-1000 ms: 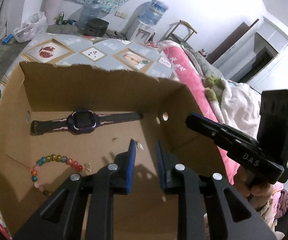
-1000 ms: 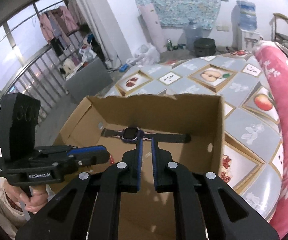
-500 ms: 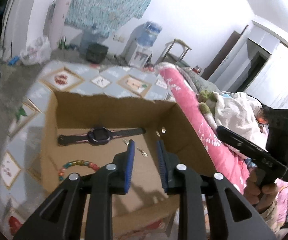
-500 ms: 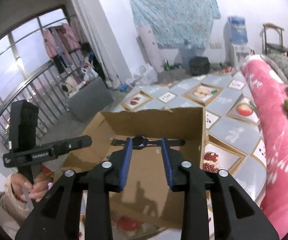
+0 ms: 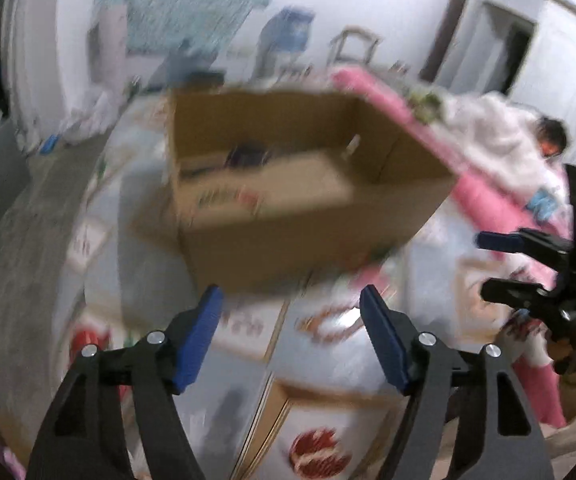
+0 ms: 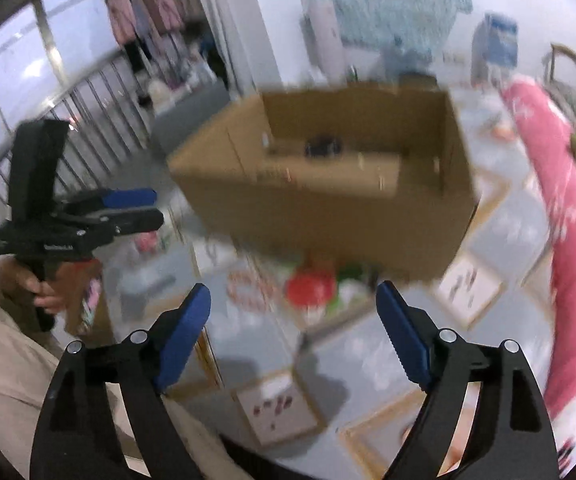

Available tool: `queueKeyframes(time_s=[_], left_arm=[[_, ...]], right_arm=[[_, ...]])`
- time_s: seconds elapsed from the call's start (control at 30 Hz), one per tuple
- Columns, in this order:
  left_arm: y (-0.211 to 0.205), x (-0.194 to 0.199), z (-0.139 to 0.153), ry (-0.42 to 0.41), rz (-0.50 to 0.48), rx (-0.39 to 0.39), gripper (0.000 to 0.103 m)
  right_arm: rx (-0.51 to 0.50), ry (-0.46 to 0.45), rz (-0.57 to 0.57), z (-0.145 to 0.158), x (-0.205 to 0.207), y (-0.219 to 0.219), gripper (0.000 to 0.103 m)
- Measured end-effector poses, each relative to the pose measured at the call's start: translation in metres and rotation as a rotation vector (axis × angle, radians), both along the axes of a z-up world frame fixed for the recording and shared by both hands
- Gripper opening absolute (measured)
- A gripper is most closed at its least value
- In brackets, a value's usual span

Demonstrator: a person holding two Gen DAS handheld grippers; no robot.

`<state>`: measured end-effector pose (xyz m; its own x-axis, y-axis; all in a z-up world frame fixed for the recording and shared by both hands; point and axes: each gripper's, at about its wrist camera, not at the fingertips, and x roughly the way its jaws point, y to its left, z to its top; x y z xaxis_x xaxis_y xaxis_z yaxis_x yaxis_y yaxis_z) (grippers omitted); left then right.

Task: Organize jewelry
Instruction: 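Move the right tool back out of the box to the peach bracelet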

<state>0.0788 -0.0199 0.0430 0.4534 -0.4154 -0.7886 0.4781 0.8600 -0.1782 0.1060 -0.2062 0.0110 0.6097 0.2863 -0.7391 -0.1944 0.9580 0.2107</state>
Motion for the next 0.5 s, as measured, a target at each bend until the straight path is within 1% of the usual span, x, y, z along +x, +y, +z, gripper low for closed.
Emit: queueKeyframes(time_s=[0.07,0.13,0.27,0.33,0.4,0.43,0.5], left_arm=[[-0.002,-0.001,-0.022,0.03,0.019,0.059,0.069],[-0.006,0.001,-0.043,0.059,0.032,0.121,0.069],[-0.007,0.0,-0.067,0.057,0.043,0.2,0.07],[-0.008,0.0,-0.075,0.067,0.045,0.208,0.074],[-0.01,-0.001,-0.079,0.065,0.044,0.219,0.077],[-0.011,-0.002,-0.079,0.057,0.042,0.226,0.078],[-0.009,-0.002,-0.081,0.057,0.045,0.224,0.083]], right_arm=[[-0.051,0.06,-0.059,-0.021,0.006,0.002,0.083],[-0.058,0.103,-0.106,-0.038,0.01,0.003,0.083],[-0.123,0.144,-0.142,-0.059,0.013,0.015,0.085],[-0.151,0.161,-0.164,-0.066,0.013,0.019,0.087],[-0.209,0.149,-0.178,-0.07,0.014,0.025,0.089],[-0.232,0.145,-0.179,-0.072,0.014,0.027,0.093],[-0.226,0.142,-0.182,-0.073,0.015,0.027,0.095]])
